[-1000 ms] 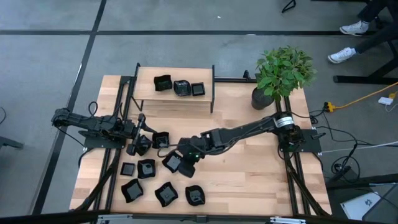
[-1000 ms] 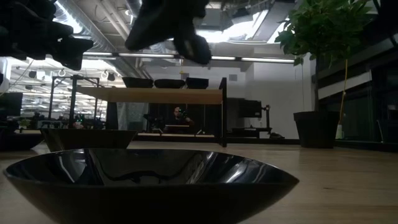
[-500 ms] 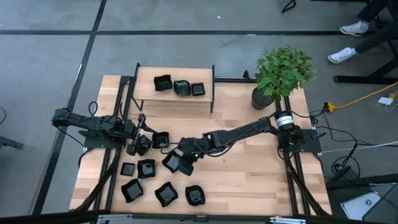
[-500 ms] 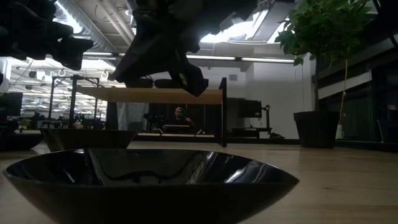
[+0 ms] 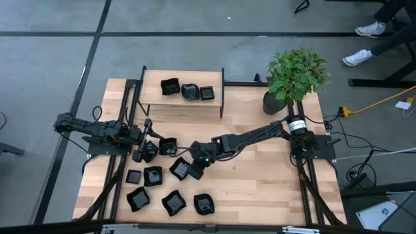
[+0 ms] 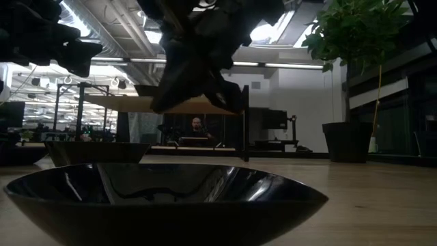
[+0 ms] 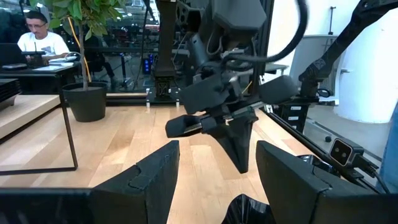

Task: Pick & Place Mini shaped plates
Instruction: Stack the leaf shaped plate on top of the leaf shaped plates on the shelf

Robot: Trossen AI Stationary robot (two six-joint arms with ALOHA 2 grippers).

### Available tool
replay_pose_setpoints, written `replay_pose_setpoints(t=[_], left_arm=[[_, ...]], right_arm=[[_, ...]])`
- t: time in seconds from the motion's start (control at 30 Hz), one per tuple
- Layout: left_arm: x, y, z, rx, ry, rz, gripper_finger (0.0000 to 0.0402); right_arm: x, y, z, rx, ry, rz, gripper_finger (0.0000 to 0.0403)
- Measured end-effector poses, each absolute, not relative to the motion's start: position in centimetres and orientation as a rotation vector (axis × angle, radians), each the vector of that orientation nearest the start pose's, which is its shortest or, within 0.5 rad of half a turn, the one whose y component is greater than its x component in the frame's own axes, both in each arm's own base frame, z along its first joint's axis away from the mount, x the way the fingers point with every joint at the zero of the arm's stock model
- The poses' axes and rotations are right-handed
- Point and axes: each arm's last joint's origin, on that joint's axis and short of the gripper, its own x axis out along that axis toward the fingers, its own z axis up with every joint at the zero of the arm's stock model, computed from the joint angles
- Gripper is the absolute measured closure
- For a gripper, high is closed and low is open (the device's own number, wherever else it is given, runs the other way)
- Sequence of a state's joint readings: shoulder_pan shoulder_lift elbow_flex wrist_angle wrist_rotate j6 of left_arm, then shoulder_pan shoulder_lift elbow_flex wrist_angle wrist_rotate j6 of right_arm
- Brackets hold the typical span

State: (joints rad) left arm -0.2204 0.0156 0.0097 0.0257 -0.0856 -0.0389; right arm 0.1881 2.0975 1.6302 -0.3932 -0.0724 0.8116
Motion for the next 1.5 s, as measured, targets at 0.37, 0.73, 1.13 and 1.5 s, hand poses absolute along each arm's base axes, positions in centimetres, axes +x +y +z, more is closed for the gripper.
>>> replay_pose_setpoints(t=[0.37,0.73,1.13,1.5], left_arm=[[9.6,-1.9,16.8,-0.042,-0.017,-0.135,0.0194],[9.6,-1.9,16.8,-0.042,-0.017,-0.135,0.0194],[9.6,-1.9,16.8,-0.042,-0.017,-0.135,0.0194],[9.6,-1.9,16.8,-0.042,-0.017,-0.135,0.0194]], right_arm=[[44.7,9.0,19.8,0.812,1.024,-0.08,0.0391],[44.4,7.6,19.5,0.994,1.123,-0.15,0.0391],[44.3,4.9,19.3,1.191,1.186,-0.25,0.0391],[43.2,8.0,19.4,1.111,1.375,0.083,0.036]])
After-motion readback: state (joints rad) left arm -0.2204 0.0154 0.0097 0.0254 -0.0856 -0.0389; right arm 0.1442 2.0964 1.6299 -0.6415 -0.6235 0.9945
